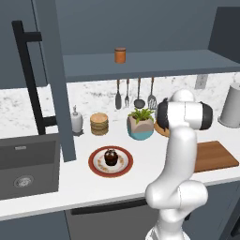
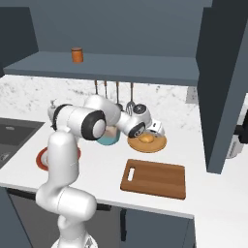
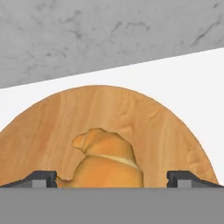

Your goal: From the different types of pastries on the counter, select a croissant and place it on the cutting board. Then retrieve a jar of jam from the cabinet and place it alongside the croissant on the cutting board.

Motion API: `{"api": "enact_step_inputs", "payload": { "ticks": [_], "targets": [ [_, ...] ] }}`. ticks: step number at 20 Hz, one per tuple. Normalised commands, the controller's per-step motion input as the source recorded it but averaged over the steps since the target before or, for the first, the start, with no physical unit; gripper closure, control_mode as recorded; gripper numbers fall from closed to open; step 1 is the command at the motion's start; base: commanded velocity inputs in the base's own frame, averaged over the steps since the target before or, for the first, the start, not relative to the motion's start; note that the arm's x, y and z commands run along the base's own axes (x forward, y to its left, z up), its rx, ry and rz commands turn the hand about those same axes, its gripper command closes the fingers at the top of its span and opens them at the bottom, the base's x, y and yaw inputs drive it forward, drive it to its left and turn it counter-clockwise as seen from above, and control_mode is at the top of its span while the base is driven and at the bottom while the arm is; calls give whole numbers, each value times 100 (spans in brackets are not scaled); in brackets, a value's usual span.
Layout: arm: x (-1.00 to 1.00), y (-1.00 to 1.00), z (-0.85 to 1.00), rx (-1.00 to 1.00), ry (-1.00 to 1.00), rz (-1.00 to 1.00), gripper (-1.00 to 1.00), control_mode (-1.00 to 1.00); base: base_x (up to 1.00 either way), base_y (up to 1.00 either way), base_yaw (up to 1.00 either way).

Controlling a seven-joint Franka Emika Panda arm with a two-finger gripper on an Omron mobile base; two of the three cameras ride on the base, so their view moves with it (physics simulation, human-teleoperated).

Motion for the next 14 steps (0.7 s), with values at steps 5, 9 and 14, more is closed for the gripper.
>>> {"api": "enact_step_inputs", "payload": {
  "ticks": [5, 9, 14],
  "targets": [
    [18, 0, -13, 1, -2, 0, -100, -100, 0, 0, 0],
    [14, 0, -21, 0, -3, 0, -100, -100, 0, 0, 0],
    [13, 0, -9, 0, 0, 0, -100, -100, 0, 0, 0]
  ]
}}
